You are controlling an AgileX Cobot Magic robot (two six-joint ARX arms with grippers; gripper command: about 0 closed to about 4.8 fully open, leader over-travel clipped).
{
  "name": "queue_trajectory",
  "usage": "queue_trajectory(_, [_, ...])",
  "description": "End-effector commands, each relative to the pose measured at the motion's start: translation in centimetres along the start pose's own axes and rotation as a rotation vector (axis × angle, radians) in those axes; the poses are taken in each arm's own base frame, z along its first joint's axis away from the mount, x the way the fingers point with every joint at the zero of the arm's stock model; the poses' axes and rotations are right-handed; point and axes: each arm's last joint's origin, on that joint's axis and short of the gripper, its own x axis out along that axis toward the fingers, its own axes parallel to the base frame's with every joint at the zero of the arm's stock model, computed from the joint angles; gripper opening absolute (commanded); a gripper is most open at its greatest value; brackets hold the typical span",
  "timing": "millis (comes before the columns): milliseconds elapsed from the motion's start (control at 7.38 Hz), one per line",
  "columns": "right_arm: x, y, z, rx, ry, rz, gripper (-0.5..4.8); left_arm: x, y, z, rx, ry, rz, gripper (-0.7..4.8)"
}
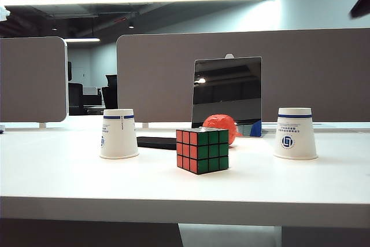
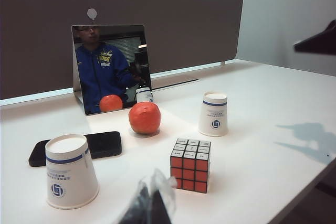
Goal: Carefully pick up the cup on the right and stack it on top of the cup on the left.
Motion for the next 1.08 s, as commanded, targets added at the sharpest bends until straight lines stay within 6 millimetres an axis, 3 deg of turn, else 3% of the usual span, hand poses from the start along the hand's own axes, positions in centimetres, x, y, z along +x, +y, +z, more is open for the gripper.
queue_trajectory(136, [4.6,1.3,-0.4,-0.074,0.024,0.084,4.37,0.0,0.0,0.1,0.004,-0.007,-0.007,-0.05])
queue_trajectory(407, [9.9,1.4,-2.6,-0.091,0.066,0.033,4.64,0.0,0.0,0.1,0.004,-0.007,-0.007,-0.05])
queue_trajectory(1085, [13.9,0.2,-4.8,-0.102,0.007,-0.036,4.79,0.0,0.0,0.1,0.004,-0.007,-0.007,-0.05])
